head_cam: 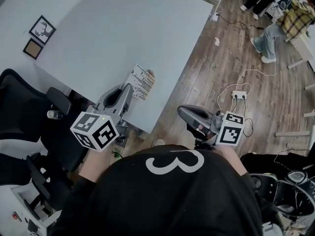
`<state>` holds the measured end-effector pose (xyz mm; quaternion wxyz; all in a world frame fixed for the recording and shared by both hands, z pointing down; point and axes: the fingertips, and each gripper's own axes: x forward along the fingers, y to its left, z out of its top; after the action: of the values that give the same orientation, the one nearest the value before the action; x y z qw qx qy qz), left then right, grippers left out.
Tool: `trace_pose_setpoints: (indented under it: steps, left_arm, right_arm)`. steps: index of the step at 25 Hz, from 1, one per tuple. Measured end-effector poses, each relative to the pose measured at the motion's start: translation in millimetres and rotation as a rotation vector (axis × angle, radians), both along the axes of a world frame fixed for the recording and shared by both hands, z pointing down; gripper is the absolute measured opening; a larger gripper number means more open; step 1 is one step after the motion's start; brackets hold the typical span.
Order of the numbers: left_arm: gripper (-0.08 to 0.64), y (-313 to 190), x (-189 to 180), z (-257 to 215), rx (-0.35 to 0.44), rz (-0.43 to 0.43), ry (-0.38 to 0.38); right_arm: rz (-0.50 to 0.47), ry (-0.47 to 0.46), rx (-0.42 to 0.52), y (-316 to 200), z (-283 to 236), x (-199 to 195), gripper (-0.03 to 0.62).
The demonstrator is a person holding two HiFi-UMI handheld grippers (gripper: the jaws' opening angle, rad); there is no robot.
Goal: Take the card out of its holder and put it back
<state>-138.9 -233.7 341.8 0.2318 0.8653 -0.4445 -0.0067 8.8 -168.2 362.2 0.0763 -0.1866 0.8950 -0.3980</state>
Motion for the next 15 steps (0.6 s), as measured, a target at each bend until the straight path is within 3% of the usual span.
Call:
trace_pose_setpoints:
  steps: [7, 15]
  left_arm:
    - [0.027, 47.9, 4.3, -12.3, -0.034, 0.008, 0.073]
    - [0.028, 108.0, 47.6, -8.1, -0.057, 0.031, 0.090]
  right_arm:
    - [-0.053, -0.018, 0.012, 21.0, -4.0, -4.3, 0.011]
    - [-0.101, -0.046, 0.043, 57.0, -8.3, 21.5, 0.011]
